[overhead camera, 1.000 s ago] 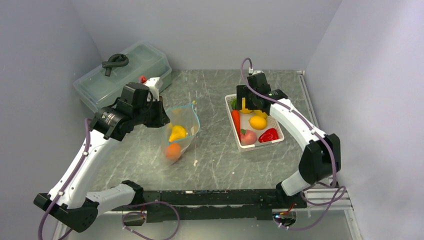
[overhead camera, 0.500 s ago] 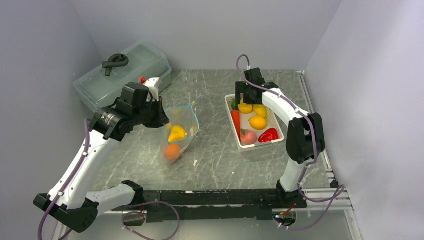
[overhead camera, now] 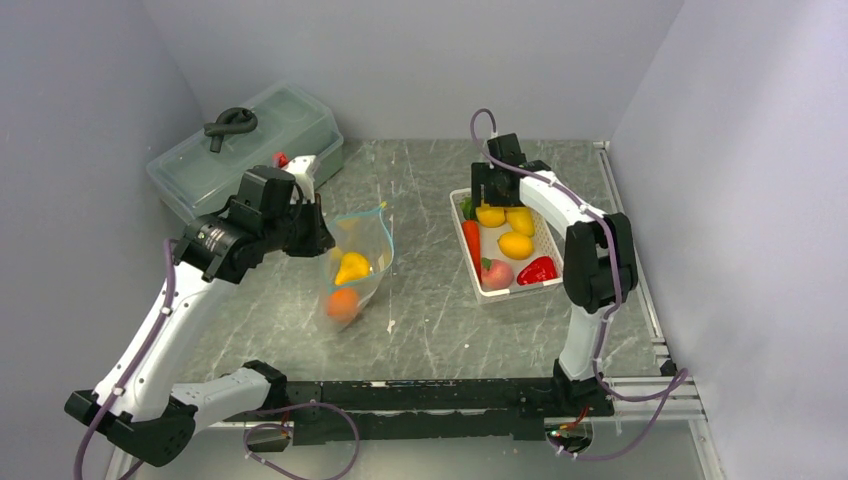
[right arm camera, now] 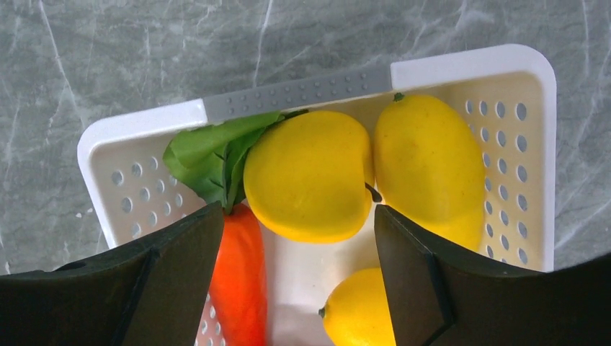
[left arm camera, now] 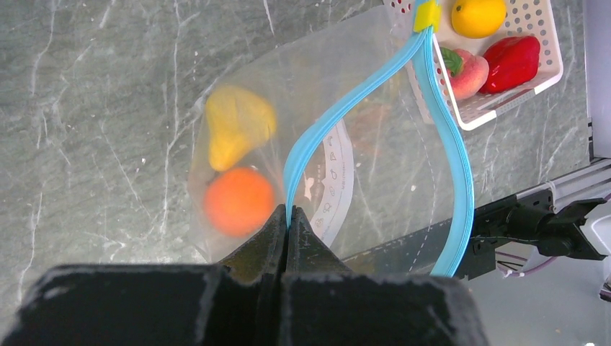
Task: Place the food in the zip-top bag and seal the zipper
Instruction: Pick up the fake fruit from the bin.
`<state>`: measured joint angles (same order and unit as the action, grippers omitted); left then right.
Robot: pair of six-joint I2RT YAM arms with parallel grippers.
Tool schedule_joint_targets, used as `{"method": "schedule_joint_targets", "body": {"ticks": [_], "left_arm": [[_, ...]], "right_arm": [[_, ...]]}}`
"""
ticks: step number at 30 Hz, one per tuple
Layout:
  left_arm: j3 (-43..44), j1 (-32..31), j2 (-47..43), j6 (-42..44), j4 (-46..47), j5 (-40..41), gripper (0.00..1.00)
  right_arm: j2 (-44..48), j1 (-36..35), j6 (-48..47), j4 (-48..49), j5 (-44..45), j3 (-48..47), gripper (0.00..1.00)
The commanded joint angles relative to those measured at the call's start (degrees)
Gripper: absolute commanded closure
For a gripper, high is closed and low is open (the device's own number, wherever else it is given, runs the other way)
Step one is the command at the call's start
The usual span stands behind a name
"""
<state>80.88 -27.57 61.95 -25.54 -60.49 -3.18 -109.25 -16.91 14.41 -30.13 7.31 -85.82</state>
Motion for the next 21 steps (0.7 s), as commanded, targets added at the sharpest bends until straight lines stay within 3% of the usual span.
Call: {"method": "schedule_joint_targets", "body": {"ticks": [1,12,17,21], "left_arm": [[2.9,0.2,-1.0,0.7,0.4,0.3,1.0],[2.7,0.2,-1.6,0.2,0.2,0.5,1.0],[2.5,0.2,-1.6,-0.1,0.3,0.1,1.0],[2.2,0.2,-2.0,-0.4,0.3,0.1,1.0]], "right_arm": [[-2.3,0.6,-1.2,1.7,-1.1,-3.4,0.22],[-4.5,0.8,-2.7,2.6,0.3,-2.1,0.26],[-4.5,1.0,-3.3,3.5,0.5,-0.8,0.43],[-3.6,1.1,-3.5,3.4,0.6,-0.5,0.67]]}}
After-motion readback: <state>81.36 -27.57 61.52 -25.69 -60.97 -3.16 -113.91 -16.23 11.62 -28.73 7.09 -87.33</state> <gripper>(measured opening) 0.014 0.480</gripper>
